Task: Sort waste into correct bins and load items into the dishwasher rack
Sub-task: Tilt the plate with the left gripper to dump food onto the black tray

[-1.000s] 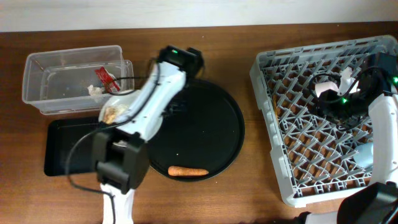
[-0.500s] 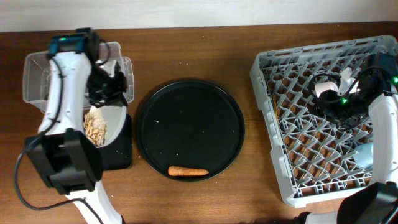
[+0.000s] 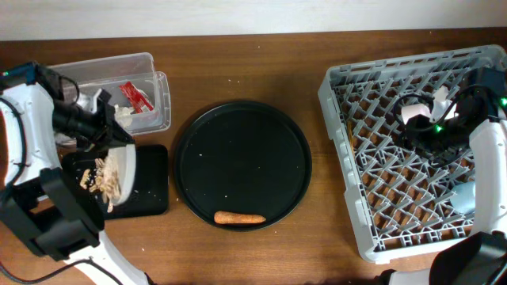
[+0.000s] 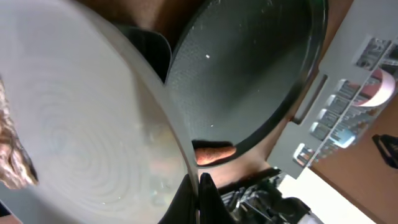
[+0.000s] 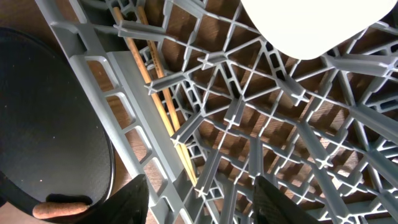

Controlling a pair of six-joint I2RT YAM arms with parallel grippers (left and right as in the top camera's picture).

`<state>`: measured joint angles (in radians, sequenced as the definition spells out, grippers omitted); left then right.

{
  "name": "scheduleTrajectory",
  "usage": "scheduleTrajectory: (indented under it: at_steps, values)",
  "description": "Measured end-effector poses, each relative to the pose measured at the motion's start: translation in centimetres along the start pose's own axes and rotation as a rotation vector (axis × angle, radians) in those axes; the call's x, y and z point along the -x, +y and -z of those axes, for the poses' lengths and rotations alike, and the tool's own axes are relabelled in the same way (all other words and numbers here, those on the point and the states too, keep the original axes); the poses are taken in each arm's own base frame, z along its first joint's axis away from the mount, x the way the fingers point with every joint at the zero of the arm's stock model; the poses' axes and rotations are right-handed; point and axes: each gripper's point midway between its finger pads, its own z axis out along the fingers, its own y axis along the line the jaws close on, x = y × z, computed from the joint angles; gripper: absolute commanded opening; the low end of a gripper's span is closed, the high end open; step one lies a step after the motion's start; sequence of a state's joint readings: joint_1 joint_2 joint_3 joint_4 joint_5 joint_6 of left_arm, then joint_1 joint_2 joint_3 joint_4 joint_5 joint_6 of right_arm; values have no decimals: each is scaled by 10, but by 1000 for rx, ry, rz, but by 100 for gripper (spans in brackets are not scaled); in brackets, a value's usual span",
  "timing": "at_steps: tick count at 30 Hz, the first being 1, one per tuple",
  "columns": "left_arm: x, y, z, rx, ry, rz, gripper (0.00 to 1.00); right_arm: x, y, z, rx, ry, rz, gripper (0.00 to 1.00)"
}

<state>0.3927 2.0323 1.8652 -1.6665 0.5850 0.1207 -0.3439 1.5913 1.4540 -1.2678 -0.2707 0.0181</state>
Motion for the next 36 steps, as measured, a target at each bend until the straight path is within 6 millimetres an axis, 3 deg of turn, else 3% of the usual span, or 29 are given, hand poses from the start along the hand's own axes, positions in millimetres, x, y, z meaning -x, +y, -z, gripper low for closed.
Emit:
scheduleTrajectory:
  at_steps: [4, 8, 15, 36]
  values:
    - [-6, 8, -2, -158, 2, 11, 0, -2, -3, 0, -18, 6, -2, 53]
    - [0, -1, 19, -329, -84, -50, 0, -2, -3, 0, -18, 6, -2, 53]
    - [10, -22, 38, -507, -170, -55, 0, -2, -3, 0, -18, 7, -2, 53]
    - [13, -29, 35, -510, -179, -96, 0, -4, -5, 0, -26, 14, -4, 54]
